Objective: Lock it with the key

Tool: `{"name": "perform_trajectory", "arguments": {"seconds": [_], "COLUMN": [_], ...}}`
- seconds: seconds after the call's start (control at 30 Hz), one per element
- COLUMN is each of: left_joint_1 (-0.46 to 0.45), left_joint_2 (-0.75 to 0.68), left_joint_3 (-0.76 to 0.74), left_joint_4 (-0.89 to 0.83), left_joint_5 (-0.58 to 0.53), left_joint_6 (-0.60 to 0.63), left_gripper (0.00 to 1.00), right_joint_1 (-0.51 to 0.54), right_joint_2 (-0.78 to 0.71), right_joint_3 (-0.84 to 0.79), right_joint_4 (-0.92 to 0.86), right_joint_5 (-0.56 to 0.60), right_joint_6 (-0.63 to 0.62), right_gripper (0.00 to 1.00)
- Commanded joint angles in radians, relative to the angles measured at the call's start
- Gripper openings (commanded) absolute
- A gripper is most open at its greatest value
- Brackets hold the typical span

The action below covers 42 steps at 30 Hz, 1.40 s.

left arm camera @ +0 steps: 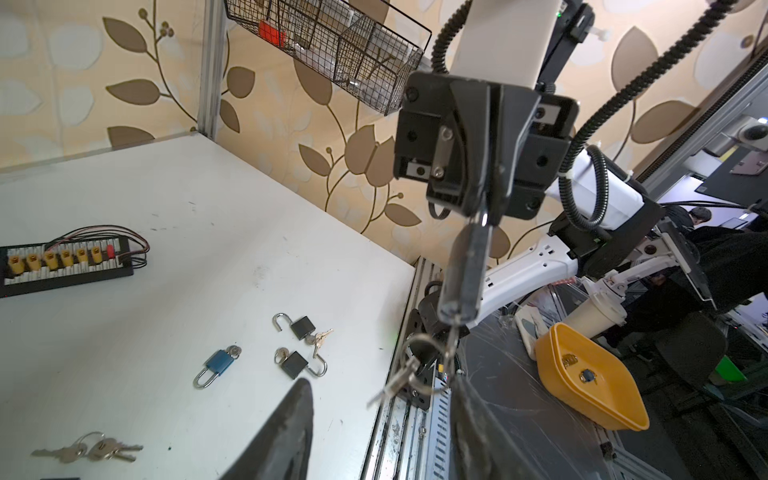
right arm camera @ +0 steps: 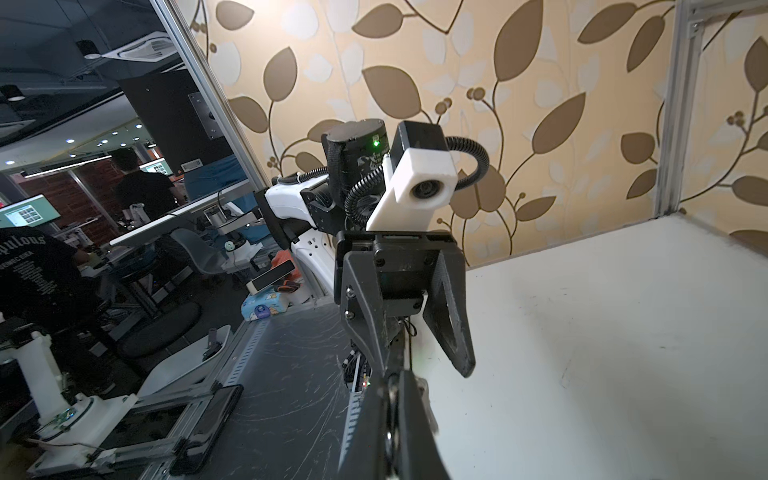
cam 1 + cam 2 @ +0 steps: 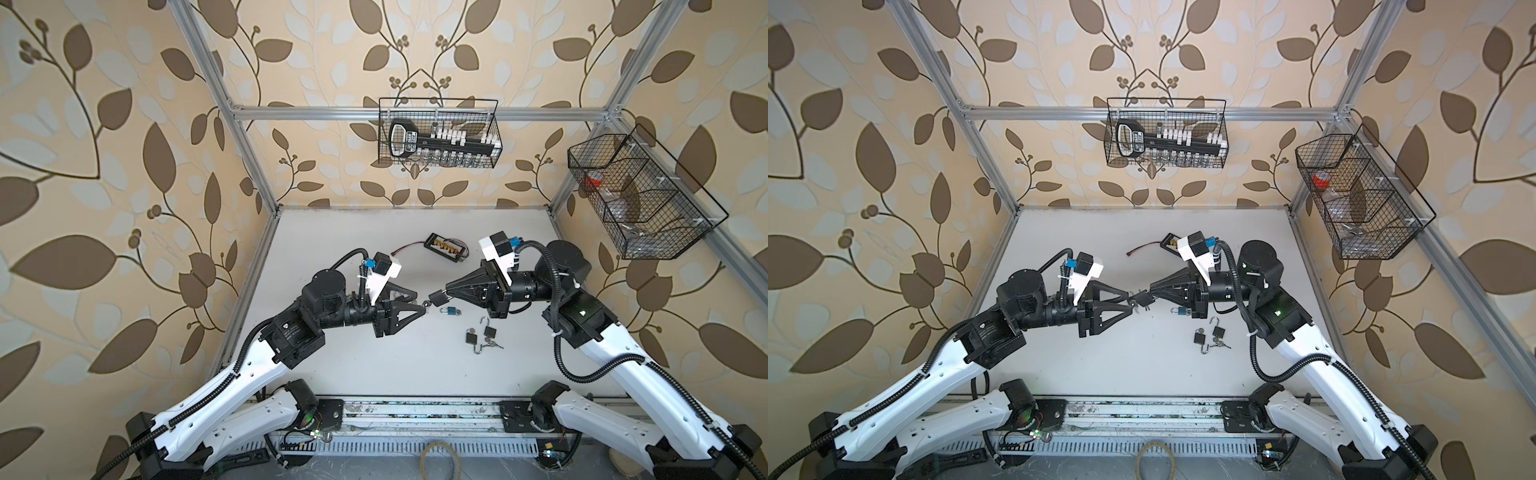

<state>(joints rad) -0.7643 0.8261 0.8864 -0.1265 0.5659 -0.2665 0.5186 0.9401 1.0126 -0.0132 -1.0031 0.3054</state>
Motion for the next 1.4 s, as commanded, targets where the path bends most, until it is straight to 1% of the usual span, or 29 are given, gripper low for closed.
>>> {"name": "perform_trajectory", "arguments": {"seconds": [0.0,0.1,0.43,0.6,0.97,1.03,1.13,1.37], "left_joint_1": [0.005,0.004,0.004,0.005,0.005,0.004,0.005,0.004], "left_joint_2": [-0.009,-0.002,0.015,0.035,0.039,0.037,0.039,0.049], "left_joint_3": [0.049,0.052,0.055,0.059,0.062,0.06,0.059,0.056], "left_joint_4": [-0.023,-0.012,0.021,0.046,0.065,0.067,0.066,0.073], "left_joint_5": [-0.015,0.01,0.019,0.038,0.051,0.049,0.049,0.055], "left_joint_6": [0.042,0.041,0.035,0.024,0.019,0.019,0.018,0.014], "left_gripper": [0.53,0.52,0.51,0.46,0.43,0.41,0.33,0.13], "right_joint_1": [-0.005,-0.004,-0.004,-0.003,-0.003,-0.003,-0.002,-0.004], "right_joint_2": [0.007,0.011,0.042,0.055,0.059,0.059,0.06,0.055], "right_joint_3": [0.003,0.0,0.0,-0.005,0.001,0.002,0.002,0.0], "right_joint_4": [0.021,0.027,0.011,0.004,-0.046,-0.05,-0.05,-0.044], "right_joint_5": [0.014,0.009,-0.043,-0.063,-0.039,-0.039,-0.042,-0.043], "right_joint_6": [-0.013,-0.008,0.007,0.008,-0.028,-0.03,-0.031,-0.026], "right_gripper": [0.0,0.0,0.0,0.0,0.0,0.0,0.0,0.0]}}
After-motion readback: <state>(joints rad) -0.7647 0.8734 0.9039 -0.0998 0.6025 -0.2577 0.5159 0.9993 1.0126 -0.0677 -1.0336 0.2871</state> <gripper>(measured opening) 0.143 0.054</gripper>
